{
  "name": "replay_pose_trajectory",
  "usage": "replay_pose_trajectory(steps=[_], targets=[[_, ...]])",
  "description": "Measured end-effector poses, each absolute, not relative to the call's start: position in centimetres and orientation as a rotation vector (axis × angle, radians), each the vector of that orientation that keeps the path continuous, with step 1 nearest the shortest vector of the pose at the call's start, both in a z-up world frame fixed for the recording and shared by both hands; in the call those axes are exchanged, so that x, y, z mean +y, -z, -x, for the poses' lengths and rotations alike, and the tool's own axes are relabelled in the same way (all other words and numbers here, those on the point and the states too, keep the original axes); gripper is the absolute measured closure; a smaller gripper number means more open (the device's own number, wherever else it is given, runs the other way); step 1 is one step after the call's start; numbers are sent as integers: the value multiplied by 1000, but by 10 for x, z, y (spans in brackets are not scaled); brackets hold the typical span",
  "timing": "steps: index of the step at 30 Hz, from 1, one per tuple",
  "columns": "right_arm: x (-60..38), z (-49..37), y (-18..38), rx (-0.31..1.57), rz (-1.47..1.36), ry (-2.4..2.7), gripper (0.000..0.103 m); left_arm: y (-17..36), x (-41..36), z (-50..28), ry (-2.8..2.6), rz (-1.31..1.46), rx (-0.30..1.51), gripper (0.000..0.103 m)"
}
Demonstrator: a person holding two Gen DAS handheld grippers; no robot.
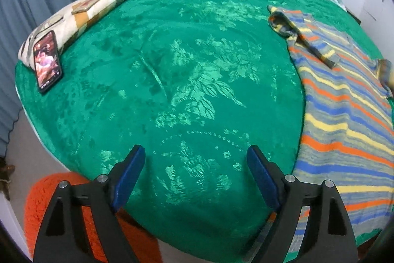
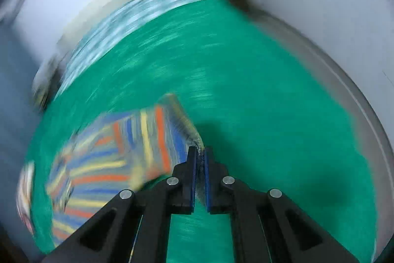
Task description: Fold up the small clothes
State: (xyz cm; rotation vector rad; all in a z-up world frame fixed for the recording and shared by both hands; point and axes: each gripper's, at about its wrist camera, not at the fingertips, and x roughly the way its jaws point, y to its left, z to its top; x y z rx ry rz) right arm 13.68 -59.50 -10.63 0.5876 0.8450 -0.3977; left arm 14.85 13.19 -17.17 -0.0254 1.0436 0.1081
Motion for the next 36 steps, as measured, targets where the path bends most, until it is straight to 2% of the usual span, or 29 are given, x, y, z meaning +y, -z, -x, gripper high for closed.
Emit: replay_pose_trajectory(steps=[5, 11, 17, 22, 24, 25, 26, 29, 30, 31, 32, 34, 36], targets=[[-630, -87, 138, 861, -750, 453, 97, 176, 131, -149, -124, 31, 1056, 17], [-639, -52, 127, 699, -908, 434, 98, 177, 137, -148, -142, 47, 1067, 17], [-646, -66, 158, 916, -771, 576, 101, 183, 134, -151, -138, 42, 1095, 17], [-649, -48, 159, 831, -882, 479, 99, 181, 135, -148, -133, 39, 1088, 17], [-650, -39, 157, 791, -925, 471, 89, 182, 135, -150, -134, 42, 1092, 17], [-652, -33, 158, 777, -966, 464, 69, 183, 134, -151, -132, 42, 1096, 17], [-651, -33, 162, 779, -989, 457, 54, 183, 133, -151, -130, 41, 1097, 17], [-643, -41, 166, 809, -1004, 385, 54, 184, 127, -152, -124, 13, 1097, 17], [-636, -46, 166, 841, -975, 357, 56, 184, 125, -151, -123, -3, 1096, 17], [-628, -54, 166, 891, -920, 354, 71, 184, 122, -151, -121, -23, 1093, 17], [-622, -54, 165, 938, -862, 371, 101, 182, 121, -151, -119, -40, 1093, 17], [-614, -60, 165, 1020, -705, 448, 100, 171, 116, -149, -111, -86, 1085, 19], [-614, -57, 162, 1016, -668, 491, 101, 148, 106, -147, -71, -140, 1034, 19]])
